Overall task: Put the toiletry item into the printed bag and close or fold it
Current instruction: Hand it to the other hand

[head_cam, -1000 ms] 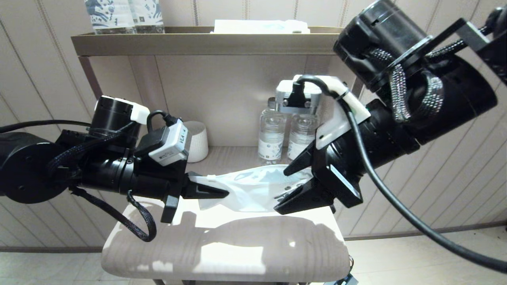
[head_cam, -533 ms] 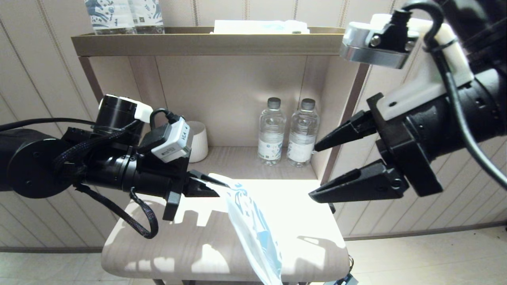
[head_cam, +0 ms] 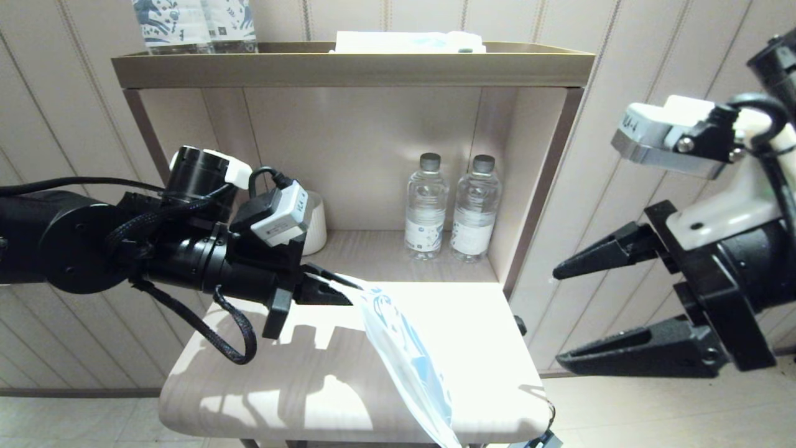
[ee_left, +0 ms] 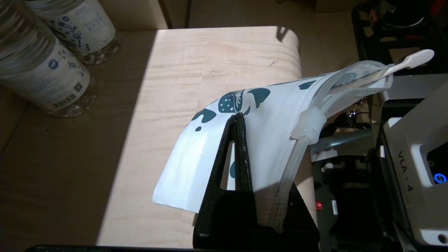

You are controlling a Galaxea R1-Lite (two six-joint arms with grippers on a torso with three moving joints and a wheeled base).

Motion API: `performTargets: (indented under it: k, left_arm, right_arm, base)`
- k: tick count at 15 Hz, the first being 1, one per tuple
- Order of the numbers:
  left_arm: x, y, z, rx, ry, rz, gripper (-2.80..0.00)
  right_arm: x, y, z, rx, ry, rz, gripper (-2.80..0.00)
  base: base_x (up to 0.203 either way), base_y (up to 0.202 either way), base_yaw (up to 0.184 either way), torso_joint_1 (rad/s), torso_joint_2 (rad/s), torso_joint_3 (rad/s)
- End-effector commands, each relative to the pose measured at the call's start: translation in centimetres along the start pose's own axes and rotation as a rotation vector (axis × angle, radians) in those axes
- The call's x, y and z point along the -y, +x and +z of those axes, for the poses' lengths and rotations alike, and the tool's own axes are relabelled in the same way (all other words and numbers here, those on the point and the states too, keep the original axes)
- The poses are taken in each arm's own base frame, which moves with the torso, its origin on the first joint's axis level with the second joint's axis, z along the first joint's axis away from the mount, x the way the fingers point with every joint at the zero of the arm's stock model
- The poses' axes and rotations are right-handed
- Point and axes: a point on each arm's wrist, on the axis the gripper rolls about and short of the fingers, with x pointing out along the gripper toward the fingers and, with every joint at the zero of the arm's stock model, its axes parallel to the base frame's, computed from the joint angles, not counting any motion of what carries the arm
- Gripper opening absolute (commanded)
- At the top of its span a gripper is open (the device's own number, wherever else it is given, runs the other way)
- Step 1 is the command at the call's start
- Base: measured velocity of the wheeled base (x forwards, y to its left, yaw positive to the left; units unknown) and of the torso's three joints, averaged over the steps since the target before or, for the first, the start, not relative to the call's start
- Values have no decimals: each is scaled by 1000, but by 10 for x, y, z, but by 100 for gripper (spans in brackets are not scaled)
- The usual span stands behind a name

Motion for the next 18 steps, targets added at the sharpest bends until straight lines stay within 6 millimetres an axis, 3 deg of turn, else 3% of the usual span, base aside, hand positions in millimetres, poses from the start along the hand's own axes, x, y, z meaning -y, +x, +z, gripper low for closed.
performTargets:
  k: [1,6,9,14,18]
  left_arm:
    - [-9,4,-1,-4,-22,-7,-280]
    - [-37,10,1,-34,-158,3,-280]
    - [-51,17,-1,-76,-254,48,-280]
    - [-53,18,-3,-81,-262,50,-280]
    - [-54,20,-4,-83,-266,49,-280]
  right_arm:
    - [-2,-3,-12,-14,18,-1,0]
    - [-3,-1,-31,-15,33,-18,0]
    - [-1,11,-43,-16,37,-20,0]
    - [4,46,-75,-25,40,-19,0]
    - [3,53,-89,-40,50,-18,0]
  base:
    - [0,0,0,0,0,0]
    - [0,0,0,0,0,0]
    - [0,0,0,0,0,0]
    - [0,0,0,0,0,0]
    - [0,0,0,0,0,0]
